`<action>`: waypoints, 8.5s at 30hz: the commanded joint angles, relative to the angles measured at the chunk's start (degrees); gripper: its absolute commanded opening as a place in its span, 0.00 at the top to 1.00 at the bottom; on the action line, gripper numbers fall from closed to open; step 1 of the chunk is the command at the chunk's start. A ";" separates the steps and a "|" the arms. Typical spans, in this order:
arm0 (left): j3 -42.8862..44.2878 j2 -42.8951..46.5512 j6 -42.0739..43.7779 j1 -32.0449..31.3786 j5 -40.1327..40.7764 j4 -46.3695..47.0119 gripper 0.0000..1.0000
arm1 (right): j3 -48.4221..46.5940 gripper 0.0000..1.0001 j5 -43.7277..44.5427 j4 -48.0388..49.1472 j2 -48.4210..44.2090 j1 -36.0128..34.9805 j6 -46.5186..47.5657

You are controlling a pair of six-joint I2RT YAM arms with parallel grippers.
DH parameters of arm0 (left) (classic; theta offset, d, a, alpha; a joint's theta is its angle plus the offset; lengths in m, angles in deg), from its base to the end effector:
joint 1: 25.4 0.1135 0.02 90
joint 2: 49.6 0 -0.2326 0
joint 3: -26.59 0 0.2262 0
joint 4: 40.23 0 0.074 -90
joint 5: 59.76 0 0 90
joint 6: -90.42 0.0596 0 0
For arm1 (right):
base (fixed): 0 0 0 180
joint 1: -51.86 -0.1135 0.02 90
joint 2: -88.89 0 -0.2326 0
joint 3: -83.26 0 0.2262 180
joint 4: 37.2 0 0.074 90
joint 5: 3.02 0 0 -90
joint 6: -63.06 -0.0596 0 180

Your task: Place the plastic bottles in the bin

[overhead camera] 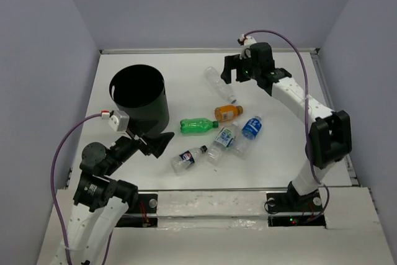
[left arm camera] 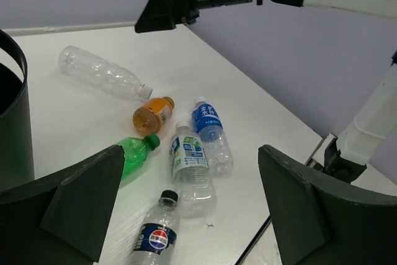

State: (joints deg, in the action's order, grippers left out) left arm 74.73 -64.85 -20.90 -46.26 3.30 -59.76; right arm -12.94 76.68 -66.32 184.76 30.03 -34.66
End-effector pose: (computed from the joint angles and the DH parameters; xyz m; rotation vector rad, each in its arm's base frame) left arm 0.0925 -0.0641 0.3269 0.4081 1.3662 -0.9262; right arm 0.3546 0.1535 0.2823 -0.3691 2.0705 0.4998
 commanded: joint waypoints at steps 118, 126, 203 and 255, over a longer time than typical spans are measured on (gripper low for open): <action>16.73 -35.45 7.88 -16.98 14.19 -28.99 0.01 | 48.38 0.23 20.50 24.39 -46.38 -24.76 -20.05; 18.31 -50.31 6.64 -26.86 25.70 -34.27 0.01 | 51.37 0.22 21.47 21.03 -55.18 -24.76 -19.26; 36.69 -46.98 7.26 -1.38 59.18 1.13 0.59 | 47.68 0.09 33.69 14.97 -22.49 -7.71 -33.05; 17.86 -7.27 -1.79 1.09 25.07 -17.75 0.01 | -1.51 0.61 24.90 33.07 -13.02 -31.00 -5.02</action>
State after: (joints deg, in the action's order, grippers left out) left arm 90.25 -75.45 -21.19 -45.52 28.02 -78.12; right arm -1.33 102.38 -44.14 163.23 1.42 -48.78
